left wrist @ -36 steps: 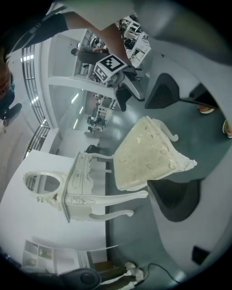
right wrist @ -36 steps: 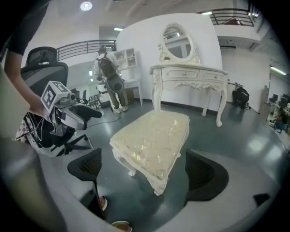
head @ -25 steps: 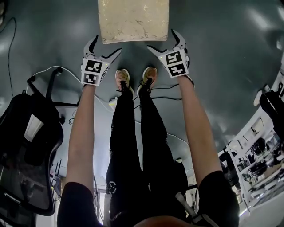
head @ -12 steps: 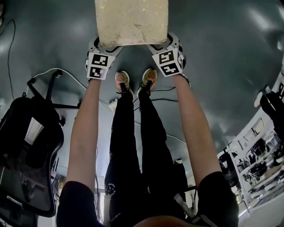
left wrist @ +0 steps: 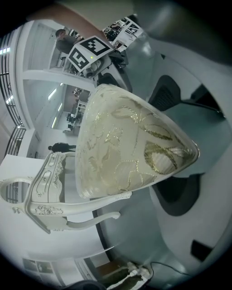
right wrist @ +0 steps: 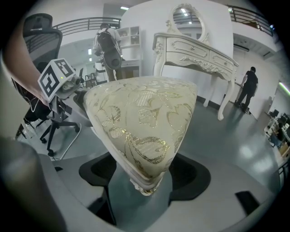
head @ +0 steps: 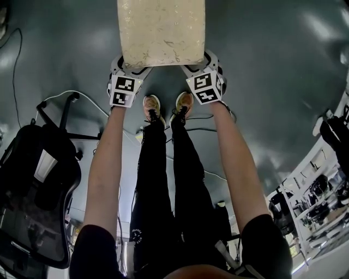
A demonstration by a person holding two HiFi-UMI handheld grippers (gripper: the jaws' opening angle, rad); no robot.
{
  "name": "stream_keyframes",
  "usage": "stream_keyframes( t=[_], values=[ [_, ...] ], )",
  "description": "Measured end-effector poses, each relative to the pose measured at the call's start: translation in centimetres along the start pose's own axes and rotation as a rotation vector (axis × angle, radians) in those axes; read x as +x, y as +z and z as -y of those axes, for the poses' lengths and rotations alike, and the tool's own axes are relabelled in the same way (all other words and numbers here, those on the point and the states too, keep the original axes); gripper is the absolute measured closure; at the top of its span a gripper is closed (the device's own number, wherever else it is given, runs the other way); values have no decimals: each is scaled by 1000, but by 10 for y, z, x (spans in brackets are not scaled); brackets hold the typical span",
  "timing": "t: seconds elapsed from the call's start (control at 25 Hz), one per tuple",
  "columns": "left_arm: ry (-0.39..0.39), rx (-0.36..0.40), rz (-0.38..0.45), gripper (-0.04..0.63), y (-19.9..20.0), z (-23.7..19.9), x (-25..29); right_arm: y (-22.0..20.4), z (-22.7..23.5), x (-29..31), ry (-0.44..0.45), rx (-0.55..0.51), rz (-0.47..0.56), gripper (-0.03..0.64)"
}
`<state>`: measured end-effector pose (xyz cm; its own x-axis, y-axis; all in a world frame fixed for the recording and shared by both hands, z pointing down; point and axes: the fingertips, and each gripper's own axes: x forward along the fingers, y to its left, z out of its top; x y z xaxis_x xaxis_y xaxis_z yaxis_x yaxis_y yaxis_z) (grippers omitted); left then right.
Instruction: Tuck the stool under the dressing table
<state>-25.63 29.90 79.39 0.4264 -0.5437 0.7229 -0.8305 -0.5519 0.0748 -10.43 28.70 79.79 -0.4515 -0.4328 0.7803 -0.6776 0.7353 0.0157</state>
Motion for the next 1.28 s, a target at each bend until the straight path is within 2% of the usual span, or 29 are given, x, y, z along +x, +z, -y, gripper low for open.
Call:
stream_keyframes(
  t=[0.68,1.28],
  values=[
    [-5,1,-30,144,8,8,3,-1,12,-9,-25,-5,10,244],
    [-54,38,-62,149,53,21,44,-6,70,-17,-84,47,-12,245]
  ],
)
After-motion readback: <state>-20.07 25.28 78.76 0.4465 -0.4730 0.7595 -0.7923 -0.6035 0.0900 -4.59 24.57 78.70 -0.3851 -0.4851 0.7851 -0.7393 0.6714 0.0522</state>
